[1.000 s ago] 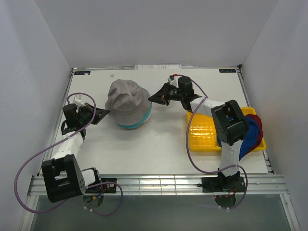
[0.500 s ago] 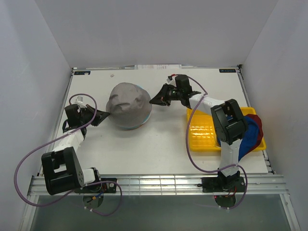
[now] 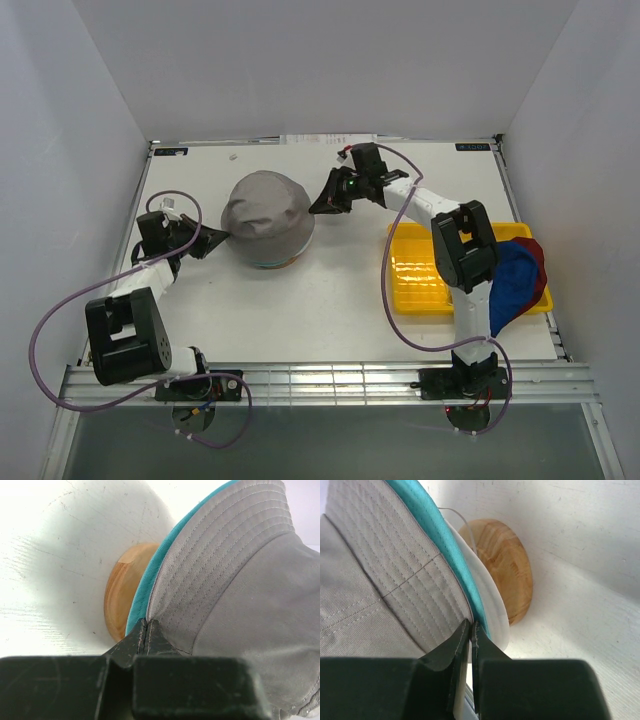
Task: Stack the hats
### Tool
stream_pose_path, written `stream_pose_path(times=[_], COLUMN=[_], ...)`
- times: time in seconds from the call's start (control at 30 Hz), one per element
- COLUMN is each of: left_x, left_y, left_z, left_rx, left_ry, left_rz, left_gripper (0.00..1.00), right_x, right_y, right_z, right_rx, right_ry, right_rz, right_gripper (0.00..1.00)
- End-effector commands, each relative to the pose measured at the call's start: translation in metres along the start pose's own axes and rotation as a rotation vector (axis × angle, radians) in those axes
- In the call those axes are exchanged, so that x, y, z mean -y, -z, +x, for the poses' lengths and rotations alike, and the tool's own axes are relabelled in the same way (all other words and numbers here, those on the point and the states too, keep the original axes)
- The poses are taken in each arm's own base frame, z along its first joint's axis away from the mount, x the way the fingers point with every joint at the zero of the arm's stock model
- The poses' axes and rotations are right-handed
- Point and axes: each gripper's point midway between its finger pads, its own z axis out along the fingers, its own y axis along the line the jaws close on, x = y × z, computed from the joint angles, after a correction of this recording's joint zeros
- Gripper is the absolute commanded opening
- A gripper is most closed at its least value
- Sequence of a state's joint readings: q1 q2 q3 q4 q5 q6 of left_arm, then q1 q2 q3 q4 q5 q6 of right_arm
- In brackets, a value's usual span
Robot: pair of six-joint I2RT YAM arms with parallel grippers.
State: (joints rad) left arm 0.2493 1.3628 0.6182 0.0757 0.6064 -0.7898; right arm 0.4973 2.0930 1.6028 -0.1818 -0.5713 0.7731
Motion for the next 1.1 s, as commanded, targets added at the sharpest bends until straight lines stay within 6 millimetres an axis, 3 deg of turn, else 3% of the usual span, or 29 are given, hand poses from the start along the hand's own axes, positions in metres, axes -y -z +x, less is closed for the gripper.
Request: stream_pose_path(times=[0.0, 0.3, 0.77, 0.8, 0.93, 1.07], left_x=[-0.029, -0.049, -0.041, -0.040, -0.029, -0.012], left_y=[-0.002, -0.003, 0.018, 0.019, 0.026, 0.034], left_z=[-0.007, 0.008, 0.020, 0.019, 0.012, -0.001], left_rx=[0.035, -0.003, -0.020, -0.020, -0.001, 0.038], left_ry=[0.019, 0.044, 0.029, 0.026, -0.001, -0.034], left_rz=[-0.131, -0.195, -0.209, -0.214, -0.206, -0.185], left_gripper=[0.00, 0.00, 0.00, 0.02, 0.32, 0.45], right_x=[0.070, 0.073, 0.039, 0.038, 0.032, 0.027], right_y=[-0.003, -0.006, -0.011, -0.011, -0.011, -0.011], right_z=[0.008, 0.013, -0.030, -0.031, -0.039, -0.044], right_rx=[-0.024, -0.042, 0.003, -0.002, 0.008, 0.014], right_ry=[-0.018, 0.008, 0.065, 0.062, 0.073, 0.084], right_rz=[0.249, 0.276, 0.241, 0.245, 0.238, 0.233], right_gripper=[0.08, 0.08, 0.08, 0.08, 0.08, 0.08])
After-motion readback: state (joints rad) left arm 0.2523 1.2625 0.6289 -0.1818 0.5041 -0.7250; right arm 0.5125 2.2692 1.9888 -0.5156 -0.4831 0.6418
